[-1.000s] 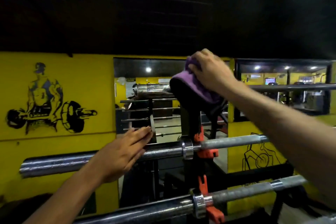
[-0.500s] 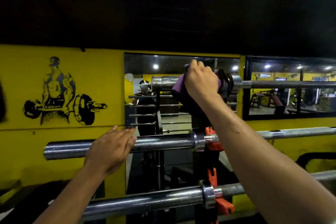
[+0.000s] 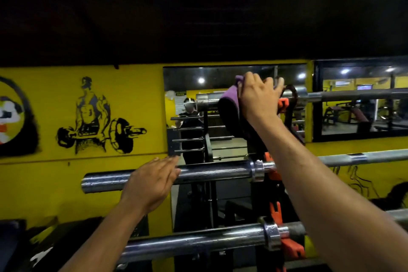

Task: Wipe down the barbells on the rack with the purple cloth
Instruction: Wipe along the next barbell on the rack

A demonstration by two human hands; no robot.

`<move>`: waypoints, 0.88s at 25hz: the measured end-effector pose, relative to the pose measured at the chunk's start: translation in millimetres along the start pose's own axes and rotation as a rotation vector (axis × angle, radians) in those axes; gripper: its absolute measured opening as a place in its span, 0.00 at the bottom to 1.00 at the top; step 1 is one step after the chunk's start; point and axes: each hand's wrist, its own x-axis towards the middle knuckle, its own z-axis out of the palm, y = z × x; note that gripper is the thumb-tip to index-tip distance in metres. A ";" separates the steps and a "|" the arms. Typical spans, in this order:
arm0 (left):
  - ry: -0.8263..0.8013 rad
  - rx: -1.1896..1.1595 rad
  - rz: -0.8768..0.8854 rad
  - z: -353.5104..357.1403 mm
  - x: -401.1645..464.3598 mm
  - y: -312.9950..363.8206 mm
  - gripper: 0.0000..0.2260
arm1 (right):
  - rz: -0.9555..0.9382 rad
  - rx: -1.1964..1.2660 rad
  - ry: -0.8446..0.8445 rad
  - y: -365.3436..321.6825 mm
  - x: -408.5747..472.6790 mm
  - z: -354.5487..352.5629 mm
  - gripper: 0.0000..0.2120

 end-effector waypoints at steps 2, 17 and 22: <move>0.036 0.022 0.008 -4.3 -0.4 3.9 0.27 | 0.155 0.071 0.008 -33.0 -2.6 7.4 0.13; -0.088 -0.036 0.393 -5.1 0.6 -33.7 0.23 | 0.028 0.126 0.061 -11.7 -5.0 13.5 0.16; -0.082 0.158 0.692 -17.7 11.3 -54.5 0.26 | -0.204 0.162 0.069 -91.4 -34.7 26.0 0.16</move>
